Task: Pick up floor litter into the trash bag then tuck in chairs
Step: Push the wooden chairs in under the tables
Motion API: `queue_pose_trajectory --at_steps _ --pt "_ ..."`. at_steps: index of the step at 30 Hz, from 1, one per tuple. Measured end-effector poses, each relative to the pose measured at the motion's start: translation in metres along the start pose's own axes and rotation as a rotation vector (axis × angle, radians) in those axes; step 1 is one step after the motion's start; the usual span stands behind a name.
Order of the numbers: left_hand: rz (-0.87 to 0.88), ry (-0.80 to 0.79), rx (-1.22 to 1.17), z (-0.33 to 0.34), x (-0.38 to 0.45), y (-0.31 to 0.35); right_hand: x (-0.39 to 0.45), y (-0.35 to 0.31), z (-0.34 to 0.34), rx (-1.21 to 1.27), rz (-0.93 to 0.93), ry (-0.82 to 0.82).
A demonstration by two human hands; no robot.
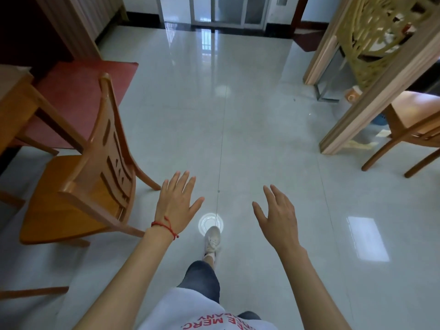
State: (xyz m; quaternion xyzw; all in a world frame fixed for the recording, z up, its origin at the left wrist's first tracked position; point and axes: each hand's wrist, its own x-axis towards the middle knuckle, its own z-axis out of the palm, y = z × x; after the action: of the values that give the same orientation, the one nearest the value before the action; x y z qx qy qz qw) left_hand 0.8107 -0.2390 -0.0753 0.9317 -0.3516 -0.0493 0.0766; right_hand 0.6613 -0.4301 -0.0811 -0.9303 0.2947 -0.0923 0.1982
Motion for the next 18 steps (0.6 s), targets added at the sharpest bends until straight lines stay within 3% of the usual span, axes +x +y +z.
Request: queue_pose_trajectory --at_steps 11,18 --pt "-0.075 -0.003 -0.031 -0.018 0.190 -0.039 0.205 -0.011 0.001 0.021 -0.010 -0.042" --pt "-0.125 0.024 -0.050 -0.030 0.267 -0.045 0.296 -0.009 -0.002 0.040 -0.036 -0.047"
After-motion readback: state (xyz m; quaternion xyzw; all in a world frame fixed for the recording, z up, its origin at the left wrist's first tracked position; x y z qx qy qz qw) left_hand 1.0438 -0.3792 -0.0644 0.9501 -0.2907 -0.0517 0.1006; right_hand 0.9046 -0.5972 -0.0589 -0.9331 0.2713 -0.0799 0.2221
